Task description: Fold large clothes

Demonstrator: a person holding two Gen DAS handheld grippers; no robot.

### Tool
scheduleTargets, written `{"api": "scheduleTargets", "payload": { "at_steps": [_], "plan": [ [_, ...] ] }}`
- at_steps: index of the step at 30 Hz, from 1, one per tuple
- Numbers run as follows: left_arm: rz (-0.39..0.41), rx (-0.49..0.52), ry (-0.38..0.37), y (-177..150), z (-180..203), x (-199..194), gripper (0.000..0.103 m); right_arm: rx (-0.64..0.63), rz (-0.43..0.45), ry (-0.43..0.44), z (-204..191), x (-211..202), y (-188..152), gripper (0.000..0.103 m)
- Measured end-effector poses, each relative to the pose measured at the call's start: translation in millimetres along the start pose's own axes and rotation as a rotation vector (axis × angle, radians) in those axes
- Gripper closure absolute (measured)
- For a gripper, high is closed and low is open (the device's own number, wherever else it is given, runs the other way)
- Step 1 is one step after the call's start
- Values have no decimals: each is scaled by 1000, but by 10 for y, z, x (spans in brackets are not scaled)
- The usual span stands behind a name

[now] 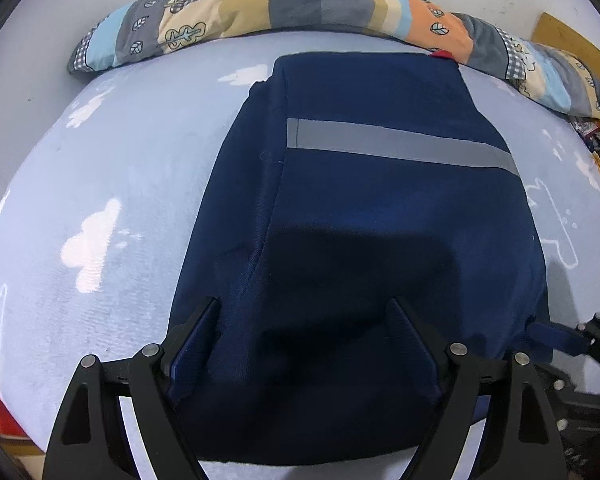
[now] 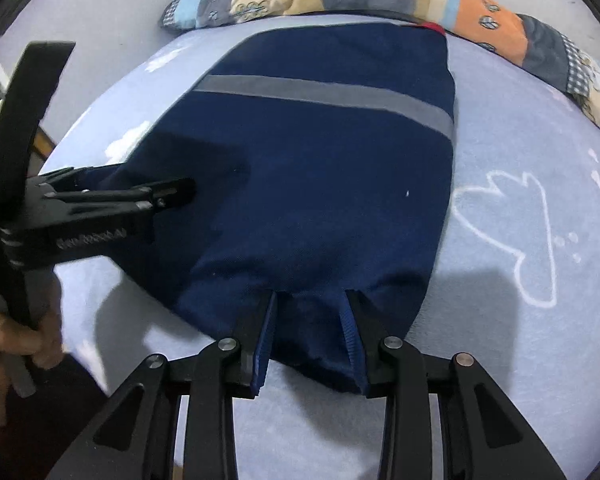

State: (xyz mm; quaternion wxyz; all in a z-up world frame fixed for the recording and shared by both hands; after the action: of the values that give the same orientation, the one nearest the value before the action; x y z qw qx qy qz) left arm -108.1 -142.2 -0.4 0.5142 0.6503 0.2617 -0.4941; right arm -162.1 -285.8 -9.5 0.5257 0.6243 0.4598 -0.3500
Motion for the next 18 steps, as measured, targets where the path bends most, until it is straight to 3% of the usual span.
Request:
{"api": "scheduleTargets", "payload": {
  "at_steps": [3, 6, 8, 15, 18],
  "plan": [
    [32, 12, -19, -8, 15, -106, 20, 38, 60, 42, 111, -232, 102, 68],
    [82, 4, -60, -2, 49, -191, 20, 55, 113, -20, 291, -286, 281, 67],
    [95, -8, -67, 19, 105, -179, 19, 72, 104, -64, 423, -191, 367, 64],
    [30, 43, 48, 32, 242, 89, 16, 119, 44, -36, 586, 224, 347, 60],
    [13, 28, 54, 107, 257, 146, 14, 81, 30, -55, 551, 250, 373, 59]
  ]
}}
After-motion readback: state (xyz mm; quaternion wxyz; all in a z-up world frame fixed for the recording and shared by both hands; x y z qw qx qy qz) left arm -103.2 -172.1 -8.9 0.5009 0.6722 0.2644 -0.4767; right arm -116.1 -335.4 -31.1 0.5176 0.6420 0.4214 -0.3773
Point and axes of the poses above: each gripper's, at about its wrist camera, not at the fingertips, and x roughly the way its jaws point, z to its right, y to its top, the point moved 1 cm from there along x, roughly the way its jaws point, and after that the axes turned 8 degrees about -x, right-handed, at the moved point
